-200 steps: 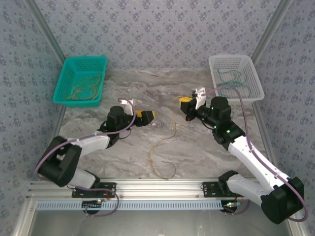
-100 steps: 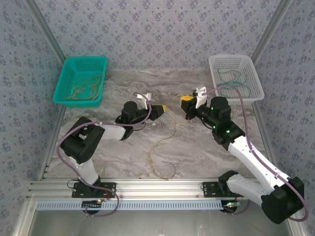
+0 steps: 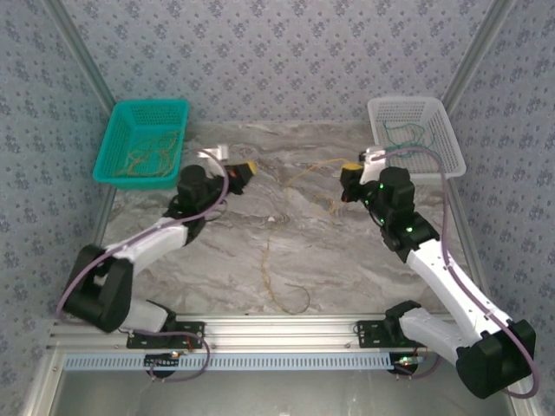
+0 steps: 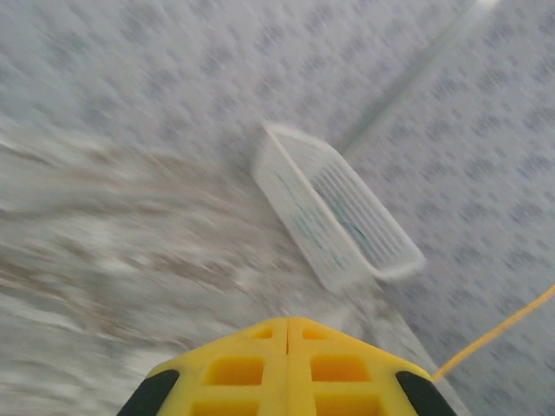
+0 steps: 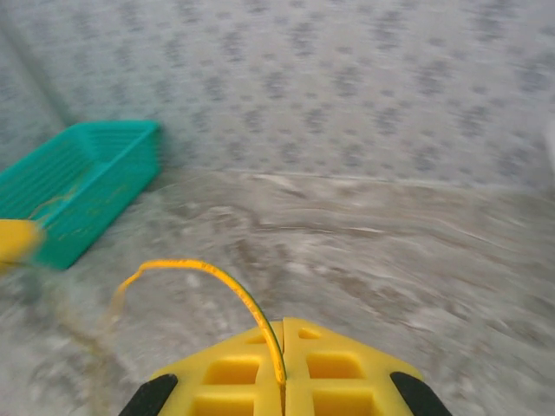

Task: Untangle the cables

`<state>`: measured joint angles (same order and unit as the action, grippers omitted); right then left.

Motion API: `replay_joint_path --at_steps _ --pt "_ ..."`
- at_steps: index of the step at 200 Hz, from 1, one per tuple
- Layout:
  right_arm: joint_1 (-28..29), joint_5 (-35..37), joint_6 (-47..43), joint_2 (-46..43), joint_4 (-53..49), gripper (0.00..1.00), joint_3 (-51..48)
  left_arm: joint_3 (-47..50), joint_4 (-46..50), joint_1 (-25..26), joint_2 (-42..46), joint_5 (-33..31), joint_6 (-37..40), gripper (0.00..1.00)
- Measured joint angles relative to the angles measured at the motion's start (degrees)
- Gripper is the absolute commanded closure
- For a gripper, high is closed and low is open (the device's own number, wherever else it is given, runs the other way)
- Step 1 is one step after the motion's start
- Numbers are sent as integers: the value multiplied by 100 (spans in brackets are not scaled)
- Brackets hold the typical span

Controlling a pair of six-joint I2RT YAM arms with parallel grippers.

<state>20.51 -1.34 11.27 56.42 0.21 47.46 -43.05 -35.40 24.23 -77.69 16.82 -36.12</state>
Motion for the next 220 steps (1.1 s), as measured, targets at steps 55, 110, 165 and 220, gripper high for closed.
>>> replay_joint_path --at_steps 55,110,165,220 --pt "-925 511 555 -387 -780 100 116 -584 2253 -1106 1561 -1266 850 100" --pt "-1397 883 966 -667 -1384 100 348 -999 3401 -1867 1941 -2214 1193 100" --pt "-1803 1239 1281 -960 -1991 100 673 -1080 3930 -2352 1910 -3093 1276 100" --pt "-2299 1670 1493 -1244 -2833 100 1069 -1165 4529 -2546 1447 -4009 1207 100"
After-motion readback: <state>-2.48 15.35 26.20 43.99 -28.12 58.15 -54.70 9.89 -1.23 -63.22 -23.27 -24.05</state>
